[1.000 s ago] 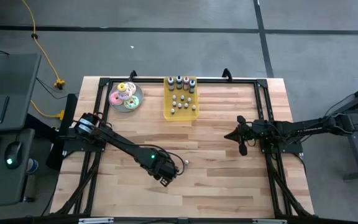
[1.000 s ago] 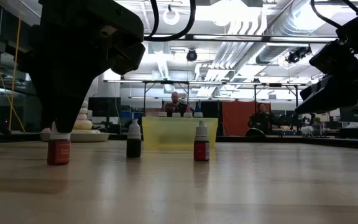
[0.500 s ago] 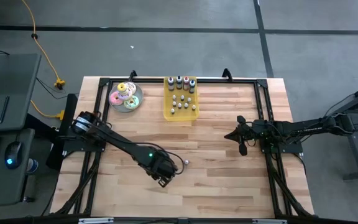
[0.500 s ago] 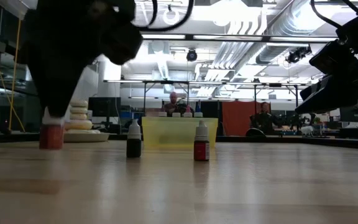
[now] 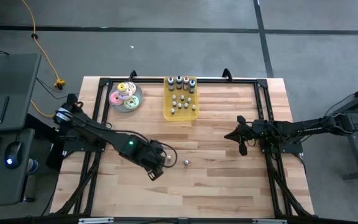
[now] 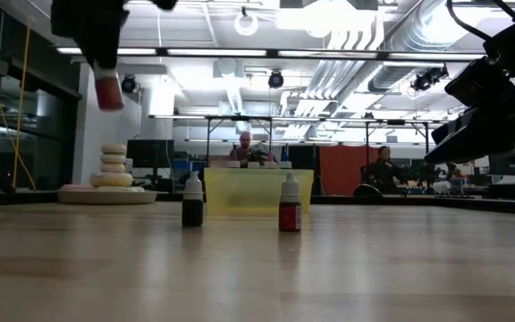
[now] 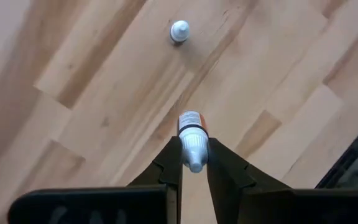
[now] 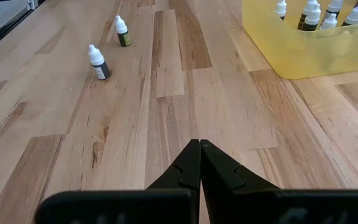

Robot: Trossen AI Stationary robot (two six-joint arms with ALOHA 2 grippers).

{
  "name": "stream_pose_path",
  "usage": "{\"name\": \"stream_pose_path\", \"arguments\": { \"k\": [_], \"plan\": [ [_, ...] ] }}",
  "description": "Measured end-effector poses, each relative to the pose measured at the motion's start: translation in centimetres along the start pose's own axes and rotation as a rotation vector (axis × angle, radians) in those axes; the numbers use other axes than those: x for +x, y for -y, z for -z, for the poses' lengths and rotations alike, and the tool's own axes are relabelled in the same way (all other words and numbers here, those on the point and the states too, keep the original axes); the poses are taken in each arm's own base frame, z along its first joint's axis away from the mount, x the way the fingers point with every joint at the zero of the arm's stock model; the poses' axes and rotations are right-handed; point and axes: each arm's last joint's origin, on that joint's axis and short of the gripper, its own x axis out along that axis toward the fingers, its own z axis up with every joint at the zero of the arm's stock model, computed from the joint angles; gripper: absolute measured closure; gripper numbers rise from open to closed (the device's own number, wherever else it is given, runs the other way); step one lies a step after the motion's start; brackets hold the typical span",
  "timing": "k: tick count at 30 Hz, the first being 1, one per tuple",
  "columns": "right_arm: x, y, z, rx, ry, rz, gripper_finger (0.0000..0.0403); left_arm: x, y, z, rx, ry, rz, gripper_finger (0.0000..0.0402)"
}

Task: Pick & Place food coloring
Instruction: Put the small orange food coloring bottle into the yellow bin

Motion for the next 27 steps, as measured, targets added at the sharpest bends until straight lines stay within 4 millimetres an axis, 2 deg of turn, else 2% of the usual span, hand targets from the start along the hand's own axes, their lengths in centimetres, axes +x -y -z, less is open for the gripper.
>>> {"name": "stream_pose_path", "arguments": {
  "k": [10, 18, 23, 27],
  "plan": [
    [0.0, 0.0, 0.0, 0.0, 0.0, 0.0, 0.0402, -4.7, -3.1, 0.9, 0.279, 0.047, -0.027, 0.0362],
    [0.0, 0.0, 0.0, 0.0, 0.0, 0.0, 0.0402, -9.2, -7.9, 2.3, 0.313, 0.189, -0.126, 0.0362],
    [0.0, 0.0, 0.0, 0.0, 0.001, 0.0, 0.0402, -9.7, -11.5, 3.1, 0.31, 0.221, -0.099, 0.0362],
    [0.0, 0.0, 0.0, 0.0, 0.0, 0.0, 0.0402, -9.8, -13.7, 3.2, 0.352, 0.259, -0.034, 0.0362]
  ]
}}
